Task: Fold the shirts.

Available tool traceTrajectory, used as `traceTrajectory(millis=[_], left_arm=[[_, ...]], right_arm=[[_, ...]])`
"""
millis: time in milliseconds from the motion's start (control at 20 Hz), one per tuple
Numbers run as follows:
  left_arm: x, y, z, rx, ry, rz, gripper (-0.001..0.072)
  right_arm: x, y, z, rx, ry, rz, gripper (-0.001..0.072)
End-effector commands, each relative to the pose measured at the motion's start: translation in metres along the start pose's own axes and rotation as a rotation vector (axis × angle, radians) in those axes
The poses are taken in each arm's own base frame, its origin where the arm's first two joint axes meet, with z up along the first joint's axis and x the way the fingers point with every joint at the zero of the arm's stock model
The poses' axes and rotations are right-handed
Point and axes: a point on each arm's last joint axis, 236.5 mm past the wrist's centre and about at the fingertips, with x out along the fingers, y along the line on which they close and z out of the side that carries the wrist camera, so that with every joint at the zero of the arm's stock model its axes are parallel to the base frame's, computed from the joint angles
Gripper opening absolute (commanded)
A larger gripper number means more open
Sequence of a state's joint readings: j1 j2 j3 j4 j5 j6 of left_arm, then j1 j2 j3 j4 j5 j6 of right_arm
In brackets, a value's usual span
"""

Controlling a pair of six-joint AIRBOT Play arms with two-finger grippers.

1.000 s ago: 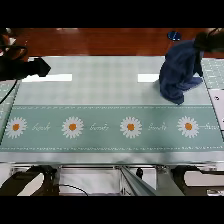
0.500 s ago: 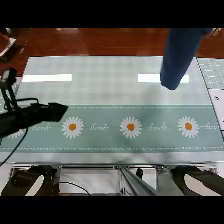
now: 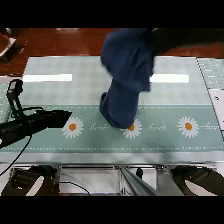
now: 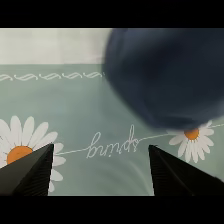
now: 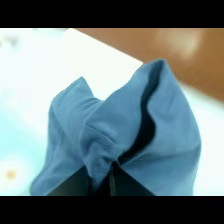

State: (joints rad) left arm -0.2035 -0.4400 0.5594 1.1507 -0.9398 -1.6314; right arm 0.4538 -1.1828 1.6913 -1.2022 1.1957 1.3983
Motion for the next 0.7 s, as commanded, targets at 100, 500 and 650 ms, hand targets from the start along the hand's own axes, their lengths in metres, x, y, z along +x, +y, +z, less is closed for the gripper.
traceTrajectory(millis=[100,500,650], left_arm=[[-0.001,0.018,0.001,0.05,-0.005,0.076,0.07],[-0.001,0.019,-0.02,-0.005,0.08,0.08,0.07],[-0.003,0.019,-0.057,-0.029,0.244,0.078,0.07]], right_arm=[[0.144,0.064,-0.15,0.125,0.386,0.144,0.003],[0.143,0.008,-0.126,0.38,0.368,0.172,0.0616],[0.059,-0.091,-0.102,0.473,0.253,0.007,0.0615]])
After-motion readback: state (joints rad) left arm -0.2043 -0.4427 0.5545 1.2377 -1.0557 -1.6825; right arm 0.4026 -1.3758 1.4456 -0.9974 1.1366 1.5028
